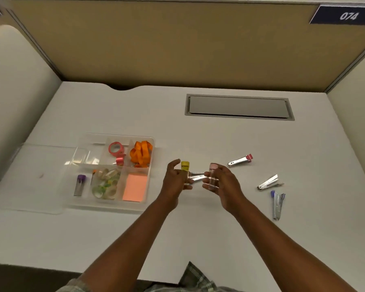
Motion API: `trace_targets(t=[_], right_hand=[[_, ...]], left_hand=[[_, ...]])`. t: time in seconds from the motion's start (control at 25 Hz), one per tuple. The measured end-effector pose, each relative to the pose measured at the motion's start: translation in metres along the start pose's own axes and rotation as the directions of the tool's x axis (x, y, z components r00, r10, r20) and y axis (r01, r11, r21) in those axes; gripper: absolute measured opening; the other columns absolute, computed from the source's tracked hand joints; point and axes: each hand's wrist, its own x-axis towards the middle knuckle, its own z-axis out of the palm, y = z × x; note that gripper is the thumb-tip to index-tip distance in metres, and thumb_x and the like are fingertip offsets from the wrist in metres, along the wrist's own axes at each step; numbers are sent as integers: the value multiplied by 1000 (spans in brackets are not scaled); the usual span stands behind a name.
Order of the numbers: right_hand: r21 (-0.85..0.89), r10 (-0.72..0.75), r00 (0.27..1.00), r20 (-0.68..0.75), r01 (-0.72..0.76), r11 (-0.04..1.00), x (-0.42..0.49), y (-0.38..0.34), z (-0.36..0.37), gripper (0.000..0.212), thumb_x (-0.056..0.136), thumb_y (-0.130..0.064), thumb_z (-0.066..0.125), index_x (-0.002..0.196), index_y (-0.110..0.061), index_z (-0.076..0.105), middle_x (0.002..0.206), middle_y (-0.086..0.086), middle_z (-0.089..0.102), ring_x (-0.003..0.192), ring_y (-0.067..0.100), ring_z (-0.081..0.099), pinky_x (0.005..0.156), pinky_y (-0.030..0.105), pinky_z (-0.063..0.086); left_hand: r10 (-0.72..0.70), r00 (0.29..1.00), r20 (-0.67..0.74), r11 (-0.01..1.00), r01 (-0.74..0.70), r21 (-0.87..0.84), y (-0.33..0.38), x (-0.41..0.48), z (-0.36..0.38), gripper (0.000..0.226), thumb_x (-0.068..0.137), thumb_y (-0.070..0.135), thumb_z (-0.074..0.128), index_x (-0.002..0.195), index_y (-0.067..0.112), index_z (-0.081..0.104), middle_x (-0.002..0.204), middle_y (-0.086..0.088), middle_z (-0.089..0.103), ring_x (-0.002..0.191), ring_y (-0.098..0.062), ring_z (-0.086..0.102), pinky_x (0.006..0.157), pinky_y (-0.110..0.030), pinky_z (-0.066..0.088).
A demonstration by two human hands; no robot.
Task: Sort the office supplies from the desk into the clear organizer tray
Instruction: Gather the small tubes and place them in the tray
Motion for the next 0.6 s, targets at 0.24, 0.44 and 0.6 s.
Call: trace_targets(t=[0.24, 0.44, 0.6], right_hand=[[-127, 120, 975, 189, -96, 987, -18, 35, 122, 20, 96, -27, 55, 113, -22, 65, 104, 9, 75, 96, 27, 73, 79, 37, 62], [-254, 206, 925, 319, -126, 959, -29, 61, 217, 18, 93, -21, 54, 110, -20, 61, 102, 8, 74, 93, 24, 73, 68, 30, 59], [-321, 234, 897, 375, -112, 941, -31, 79, 286, 18, 96, -26, 53, 112, -21, 60, 108, 9, 71, 99, 26, 69, 75, 34, 58]], left_hand=[[-75, 997, 5, 987, 75, -146, 6, -24, -104, 27, 96, 20, 48, 119, 13, 60, 96, -15, 68, 81, -27, 65, 65, -35, 55], [-10, 993, -120, 999, 4, -50, 12, -38, -197, 30, 101, 35, 45, 121, 19, 60, 107, -13, 72, 95, -32, 69, 78, -40, 57], [-42, 967, -250, 998, 29, -56, 18, -38, -258, 37, 99, 50, 44, 117, 23, 62, 104, -6, 73, 95, -23, 70, 75, -35, 55]])
